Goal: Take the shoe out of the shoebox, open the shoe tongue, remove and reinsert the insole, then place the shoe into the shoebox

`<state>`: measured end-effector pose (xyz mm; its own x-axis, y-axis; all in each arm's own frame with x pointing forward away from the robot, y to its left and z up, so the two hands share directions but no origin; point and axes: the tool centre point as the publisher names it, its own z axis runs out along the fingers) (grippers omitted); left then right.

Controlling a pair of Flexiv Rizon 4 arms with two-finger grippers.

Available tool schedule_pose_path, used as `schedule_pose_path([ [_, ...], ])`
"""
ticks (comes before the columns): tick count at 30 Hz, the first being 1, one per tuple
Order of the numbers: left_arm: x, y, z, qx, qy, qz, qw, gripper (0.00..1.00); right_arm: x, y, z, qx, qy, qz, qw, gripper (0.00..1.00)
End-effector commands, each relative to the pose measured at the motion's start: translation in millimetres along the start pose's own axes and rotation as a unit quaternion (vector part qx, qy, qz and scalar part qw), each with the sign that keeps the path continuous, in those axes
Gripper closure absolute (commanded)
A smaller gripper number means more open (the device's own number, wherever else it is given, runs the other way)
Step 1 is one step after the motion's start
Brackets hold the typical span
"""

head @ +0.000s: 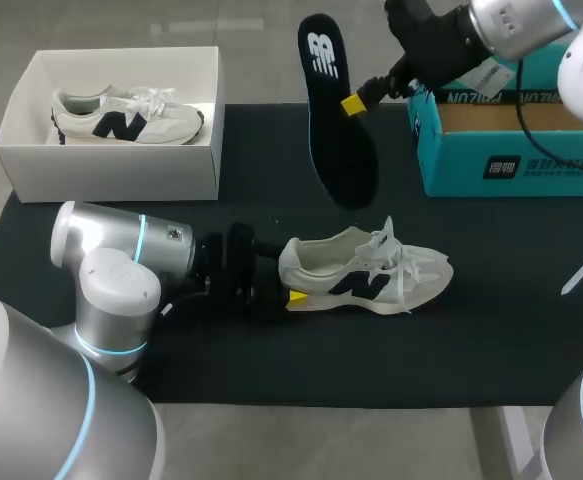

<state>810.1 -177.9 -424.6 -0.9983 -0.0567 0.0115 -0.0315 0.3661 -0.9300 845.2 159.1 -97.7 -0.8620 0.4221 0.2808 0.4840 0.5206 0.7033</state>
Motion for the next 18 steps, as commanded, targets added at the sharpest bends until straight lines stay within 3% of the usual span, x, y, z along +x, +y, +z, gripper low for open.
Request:
schedule_pose_path([
  [1, -0.1, 0, 0, 0.0, 0.0, 0.0, 1.0, 1.0, 19.4, -6.6, -11, -0.002, -0.001, 0.018, 1.0, 1.0],
  [10, -0.1, 0, 0, 0.0, 0.0, 0.0, 1.0, 1.0, 67.2, -23.4, -32, -0.013, -0.004, 0.058, 0.998, 1.0],
  [18, -0.1, 0, 0, 0.0, 0.0, 0.0, 1.0, 1.0, 98.3, -31.7, -48, -0.03, -0.032, 0.079, 0.996, 1.0],
])
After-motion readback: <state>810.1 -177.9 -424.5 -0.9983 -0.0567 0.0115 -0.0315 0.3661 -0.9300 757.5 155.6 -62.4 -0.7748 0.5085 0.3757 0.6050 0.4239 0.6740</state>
